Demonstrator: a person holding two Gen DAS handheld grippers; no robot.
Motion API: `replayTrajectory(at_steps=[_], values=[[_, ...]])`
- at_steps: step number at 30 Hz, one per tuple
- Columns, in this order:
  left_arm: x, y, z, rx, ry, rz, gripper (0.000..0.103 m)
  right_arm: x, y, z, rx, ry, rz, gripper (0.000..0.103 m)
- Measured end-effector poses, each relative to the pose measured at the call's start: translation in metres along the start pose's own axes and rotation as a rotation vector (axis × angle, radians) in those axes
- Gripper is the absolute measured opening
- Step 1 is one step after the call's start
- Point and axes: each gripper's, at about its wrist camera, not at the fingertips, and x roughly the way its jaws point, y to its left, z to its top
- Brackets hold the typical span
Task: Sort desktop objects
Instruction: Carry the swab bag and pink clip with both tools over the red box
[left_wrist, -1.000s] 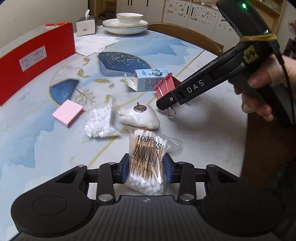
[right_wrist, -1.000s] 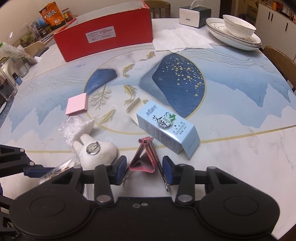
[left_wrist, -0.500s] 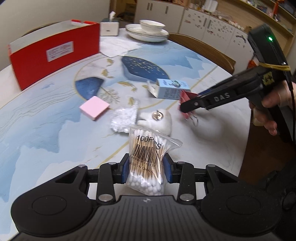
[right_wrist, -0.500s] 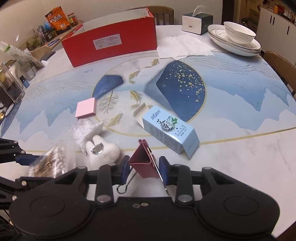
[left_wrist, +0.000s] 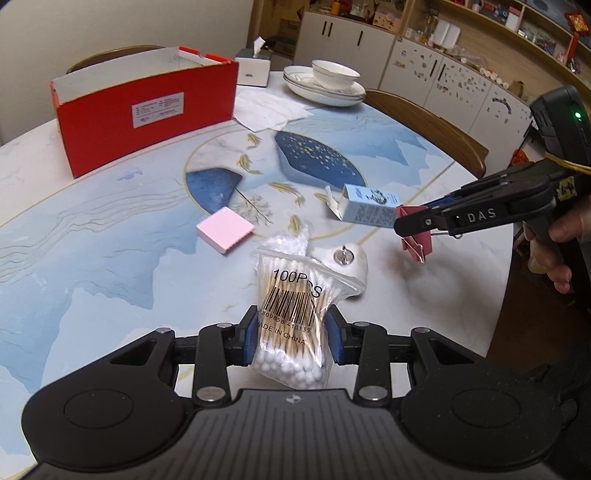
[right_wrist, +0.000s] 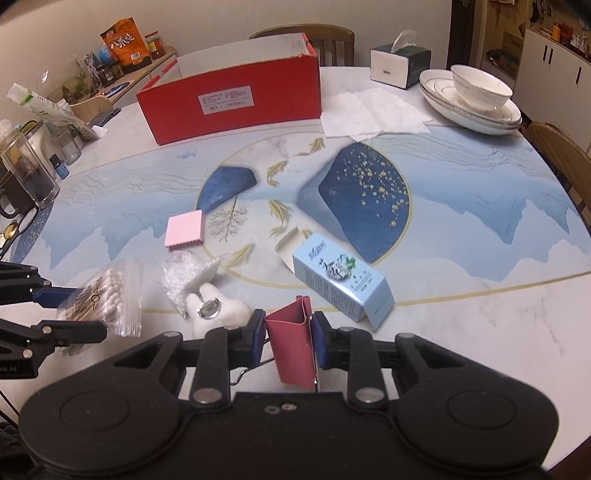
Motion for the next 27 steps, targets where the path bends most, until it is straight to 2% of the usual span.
replayTrajectory(at_steps=[16,27], values=[[-0.017,0.013,0.045,-0.076,-0.086,0.049,0.035,-0.024,0.01,0.043,-0.049,-0.088,0.053,0.025],[-0.02,0.018,0.087,-0.112,-0.16,0.094,0.035,-0.032,0.009,0.097,-0.129,-0.155,0.105,0.025]])
